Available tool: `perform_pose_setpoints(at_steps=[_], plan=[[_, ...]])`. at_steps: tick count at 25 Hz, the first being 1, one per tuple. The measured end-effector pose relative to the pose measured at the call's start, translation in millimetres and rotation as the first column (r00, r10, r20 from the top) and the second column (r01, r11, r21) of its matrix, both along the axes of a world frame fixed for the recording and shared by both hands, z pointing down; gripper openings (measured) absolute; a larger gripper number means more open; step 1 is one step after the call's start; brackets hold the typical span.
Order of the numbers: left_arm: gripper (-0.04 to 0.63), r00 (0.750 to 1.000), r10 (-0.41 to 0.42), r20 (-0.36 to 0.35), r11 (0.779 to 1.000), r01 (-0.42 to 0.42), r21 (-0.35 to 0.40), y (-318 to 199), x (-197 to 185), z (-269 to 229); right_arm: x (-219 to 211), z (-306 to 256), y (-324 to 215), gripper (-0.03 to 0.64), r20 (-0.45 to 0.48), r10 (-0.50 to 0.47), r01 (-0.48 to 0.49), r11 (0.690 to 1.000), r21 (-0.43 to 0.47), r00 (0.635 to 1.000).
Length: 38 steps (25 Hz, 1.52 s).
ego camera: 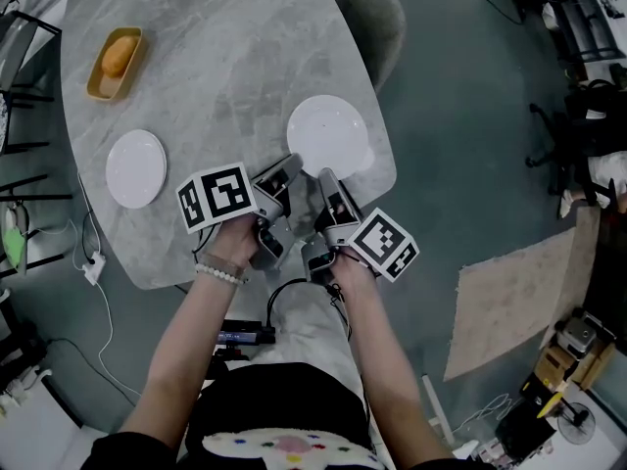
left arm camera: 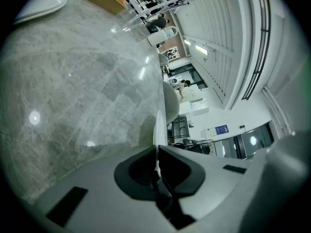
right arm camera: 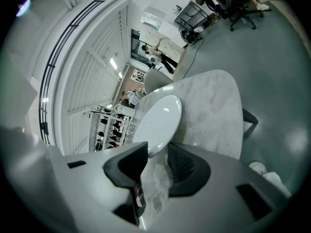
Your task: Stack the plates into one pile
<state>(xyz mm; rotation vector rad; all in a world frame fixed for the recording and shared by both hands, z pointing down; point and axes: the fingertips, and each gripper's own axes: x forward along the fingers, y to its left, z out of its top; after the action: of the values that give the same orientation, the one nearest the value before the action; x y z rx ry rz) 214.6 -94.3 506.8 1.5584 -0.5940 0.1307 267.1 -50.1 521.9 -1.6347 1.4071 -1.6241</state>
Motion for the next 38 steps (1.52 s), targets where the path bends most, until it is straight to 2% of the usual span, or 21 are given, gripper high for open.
perform_pose_setpoints(at_steps=[4, 11, 19, 28, 38], plan=[[0.030, 0.999, 0.016, 0.030, 0.999, -0.017, 0.050, -1, -1, -2, 1, -3, -2, 0.124, -0.017, -0.003, 0.003, 1.000, 0.018, 1.000], [0.032, 0.999, 0.018, 0.046, 0.996, -0.022, 0.088, -3, -4, -7, 0, -10, -5, 0.106, -0.044, -0.019, 0.021, 0.999, 0.031, 0.999], [0.032, 0.999, -0.027, 0.043, 0.993, 0.021, 0.115, -8, -14, -20, -8, -24, -15, 0.106, -0.059, -0.083, 0.086, 0.995, 0.045, 0.995], [0.032, 0.989, -0.145, 0.039, 0.981, 0.138, 0.136, -19, -60, -34, -49, -38, -33, 0.106, -0.069, -0.207, 0.211, 0.975, 0.065, 0.976], [0.032, 0.949, -0.313, 0.035, 0.942, 0.305, 0.141, -23, -139, -33, -124, -37, -49, 0.106, -0.075, -0.369, 0.374, 0.925, 0.069, 0.927]])
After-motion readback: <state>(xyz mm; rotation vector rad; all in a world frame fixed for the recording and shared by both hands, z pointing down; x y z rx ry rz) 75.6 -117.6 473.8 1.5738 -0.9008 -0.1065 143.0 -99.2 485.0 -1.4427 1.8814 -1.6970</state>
